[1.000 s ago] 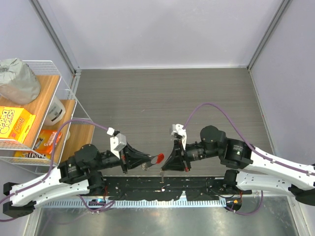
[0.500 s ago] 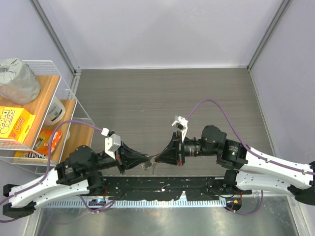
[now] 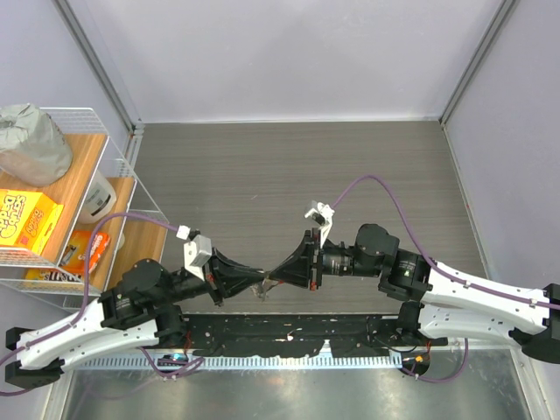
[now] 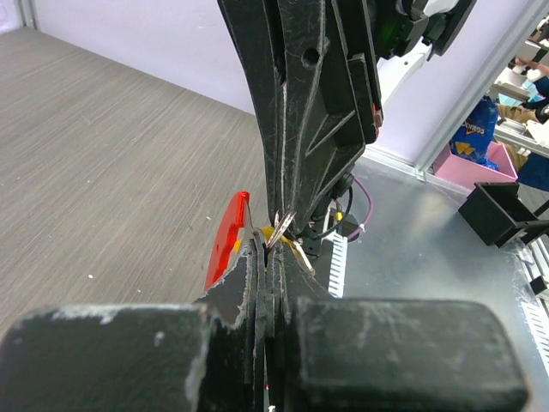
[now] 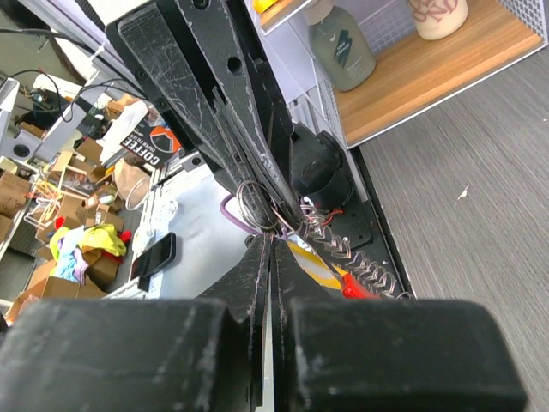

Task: Put the keys on the keyring

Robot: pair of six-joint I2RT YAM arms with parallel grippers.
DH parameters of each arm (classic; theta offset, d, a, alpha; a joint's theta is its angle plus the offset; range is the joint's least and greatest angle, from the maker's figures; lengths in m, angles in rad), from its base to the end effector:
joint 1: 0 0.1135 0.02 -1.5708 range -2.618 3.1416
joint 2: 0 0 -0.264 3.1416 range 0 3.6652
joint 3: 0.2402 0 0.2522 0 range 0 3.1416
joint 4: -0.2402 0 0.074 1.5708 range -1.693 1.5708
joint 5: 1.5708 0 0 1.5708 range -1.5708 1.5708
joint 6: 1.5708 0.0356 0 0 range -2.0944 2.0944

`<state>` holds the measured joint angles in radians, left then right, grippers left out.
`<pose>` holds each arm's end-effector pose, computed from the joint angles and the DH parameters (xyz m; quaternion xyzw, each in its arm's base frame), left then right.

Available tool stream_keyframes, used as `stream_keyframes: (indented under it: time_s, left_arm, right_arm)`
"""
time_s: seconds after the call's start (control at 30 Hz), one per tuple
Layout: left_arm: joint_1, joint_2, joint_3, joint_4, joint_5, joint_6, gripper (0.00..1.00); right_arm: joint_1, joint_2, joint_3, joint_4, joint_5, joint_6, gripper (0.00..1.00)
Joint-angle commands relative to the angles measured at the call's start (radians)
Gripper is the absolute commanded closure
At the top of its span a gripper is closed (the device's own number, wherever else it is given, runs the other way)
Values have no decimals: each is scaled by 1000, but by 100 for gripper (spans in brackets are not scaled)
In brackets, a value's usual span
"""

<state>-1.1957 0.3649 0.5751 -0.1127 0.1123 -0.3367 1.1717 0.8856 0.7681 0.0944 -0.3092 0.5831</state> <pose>0.0363 -0.1032 0.3281 0.3171 0.5925 -0.5400 0.5067 0.0721 0.1987 0.3463 -0.3080 0.6451 0.6015 0.3567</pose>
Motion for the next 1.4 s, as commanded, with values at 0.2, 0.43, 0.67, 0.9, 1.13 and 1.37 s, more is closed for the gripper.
stream_keyframes:
  time_s: [0.2, 0.43, 0.67, 0.9, 1.13, 1.37]
  left_arm:
    - [-1, 17, 3, 88, -19, -4, 100]
    - [1, 9, -3, 93, -55, -5, 100]
    - [-1, -30, -20, 107, -103, -8, 100]
    - [-1, -35, -30, 139, -140, -16, 100]
    - [-1, -41, -38, 153, -154, -18, 100]
    - [1, -49, -47, 160, -157, -21, 100]
  right_arm:
    - [5, -16, -12, 103, 62, 30, 95]
    - [5, -28, -13, 108, 68, 40, 95]
    - [5, -40, -20, 87, 79, 40, 94]
    - [5, -28, -29, 108, 101, 72, 94]
    - [5, -7, -39, 169, 133, 127, 95]
    - [5, 19, -44, 219, 148, 165, 94]
